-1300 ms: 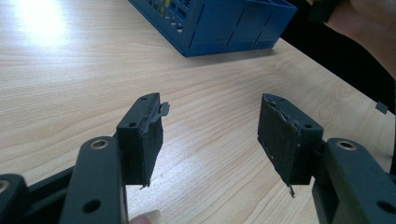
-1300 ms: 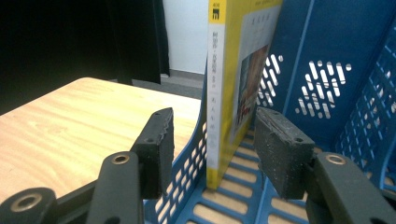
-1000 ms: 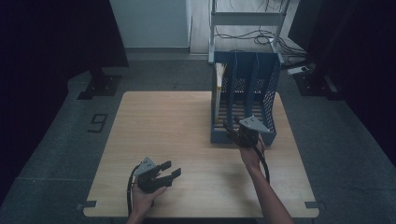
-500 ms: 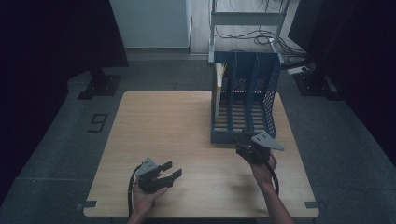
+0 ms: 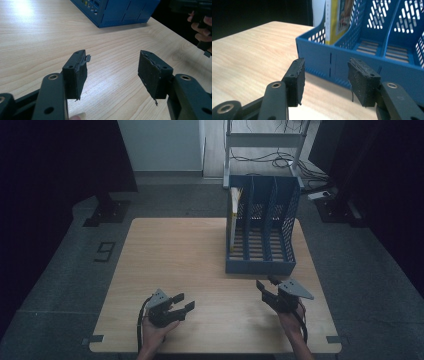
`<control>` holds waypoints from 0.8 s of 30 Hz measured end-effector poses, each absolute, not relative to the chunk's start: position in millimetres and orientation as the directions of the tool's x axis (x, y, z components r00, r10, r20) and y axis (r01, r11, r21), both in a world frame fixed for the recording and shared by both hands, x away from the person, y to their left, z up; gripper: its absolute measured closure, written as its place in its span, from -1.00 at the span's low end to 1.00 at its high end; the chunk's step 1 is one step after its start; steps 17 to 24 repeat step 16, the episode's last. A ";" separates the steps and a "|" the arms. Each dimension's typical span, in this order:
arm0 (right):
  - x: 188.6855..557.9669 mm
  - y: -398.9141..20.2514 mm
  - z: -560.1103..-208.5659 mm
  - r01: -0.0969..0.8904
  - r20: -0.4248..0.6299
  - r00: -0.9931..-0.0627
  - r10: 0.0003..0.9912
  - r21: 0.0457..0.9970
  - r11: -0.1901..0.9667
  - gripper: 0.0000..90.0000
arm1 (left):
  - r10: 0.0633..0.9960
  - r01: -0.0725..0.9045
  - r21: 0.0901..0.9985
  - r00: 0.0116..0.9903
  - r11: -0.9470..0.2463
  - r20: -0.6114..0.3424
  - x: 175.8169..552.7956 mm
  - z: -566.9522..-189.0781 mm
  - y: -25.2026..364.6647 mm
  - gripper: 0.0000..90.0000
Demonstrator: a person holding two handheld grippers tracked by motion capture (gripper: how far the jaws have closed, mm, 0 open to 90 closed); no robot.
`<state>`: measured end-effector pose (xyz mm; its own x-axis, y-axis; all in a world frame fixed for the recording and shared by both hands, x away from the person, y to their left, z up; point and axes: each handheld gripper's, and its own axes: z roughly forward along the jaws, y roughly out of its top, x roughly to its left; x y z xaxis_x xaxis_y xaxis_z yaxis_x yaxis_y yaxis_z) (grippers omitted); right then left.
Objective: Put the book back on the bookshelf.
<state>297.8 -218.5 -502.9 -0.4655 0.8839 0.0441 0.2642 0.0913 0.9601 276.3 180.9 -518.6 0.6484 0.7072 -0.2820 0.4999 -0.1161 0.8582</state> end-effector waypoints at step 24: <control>296.3 -221.0 -518.1 0.301 0.047 -0.470 0.881 0.947 0.110 0.00 | 0.709 0.499 0.859 0.647 -0.117 -0.279 276.9 -518.7 181.6 -0.10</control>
